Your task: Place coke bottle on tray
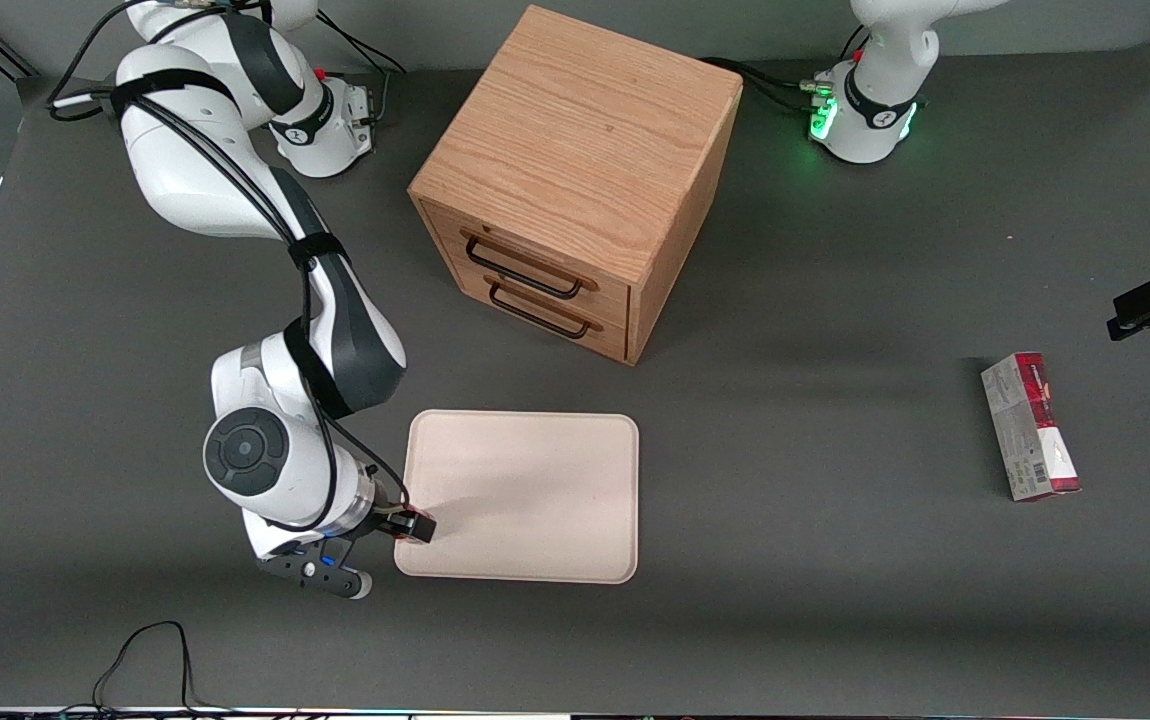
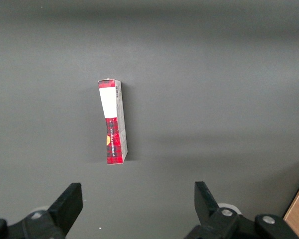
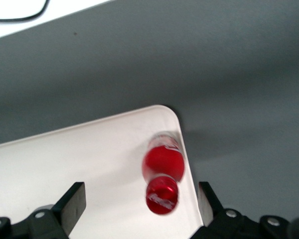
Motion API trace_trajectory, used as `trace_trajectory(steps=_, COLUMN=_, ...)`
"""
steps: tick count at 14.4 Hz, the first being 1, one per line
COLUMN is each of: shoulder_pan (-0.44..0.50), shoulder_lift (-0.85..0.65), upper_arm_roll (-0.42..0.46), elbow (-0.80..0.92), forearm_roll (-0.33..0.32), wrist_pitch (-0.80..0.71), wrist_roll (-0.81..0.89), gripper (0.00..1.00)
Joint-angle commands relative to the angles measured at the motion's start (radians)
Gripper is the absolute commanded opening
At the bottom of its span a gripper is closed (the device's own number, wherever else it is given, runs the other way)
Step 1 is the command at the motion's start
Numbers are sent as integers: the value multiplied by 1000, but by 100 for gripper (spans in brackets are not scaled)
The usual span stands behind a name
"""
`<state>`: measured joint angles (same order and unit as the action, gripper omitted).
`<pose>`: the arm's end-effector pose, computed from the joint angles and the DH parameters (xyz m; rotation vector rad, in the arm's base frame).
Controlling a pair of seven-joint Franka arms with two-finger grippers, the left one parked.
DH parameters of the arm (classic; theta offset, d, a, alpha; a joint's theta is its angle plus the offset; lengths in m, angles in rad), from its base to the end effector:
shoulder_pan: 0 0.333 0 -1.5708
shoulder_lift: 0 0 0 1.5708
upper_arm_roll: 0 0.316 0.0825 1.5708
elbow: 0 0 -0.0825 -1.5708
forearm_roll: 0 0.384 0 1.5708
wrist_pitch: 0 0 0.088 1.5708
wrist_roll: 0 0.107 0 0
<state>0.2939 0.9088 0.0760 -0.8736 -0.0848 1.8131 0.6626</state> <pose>0.7418 0.2539 0.3589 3.1006 -0.4748 0.0620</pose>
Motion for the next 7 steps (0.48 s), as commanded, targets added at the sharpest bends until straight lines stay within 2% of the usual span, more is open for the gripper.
trace_trajectory(steps=1, shoulder_pan=-22, shoulder_lift=-175, upper_arm_roll=1, elbow=-152, forearm_roll=-13, wrist_pitch=-113, wrist_roll=-75, gripper=100)
trace_trajectory(steps=2, shoulder_pan=-47, shoulder_lift=-271, upper_arm_roll=4, elbow=-265, forearm_roll=-4, wrist_pitch=-110, wrist_roll=-133, gripper=100)
trace_trajectory(steps=4, shoulder_pan=-111, shoulder_lift=-484, upper_arm_roll=-2, elbow=-518, forearm_roll=60, wrist_pitch=-88, wrist_roll=-298, gripper=100)
trace_trajectory(steps=7, shoulder_pan=-180, shoulder_lift=-774, upper_arm_roll=-50, elbow=-828, forearm_roll=74, wrist_pitch=-74, wrist_roll=-559, gripper=100)
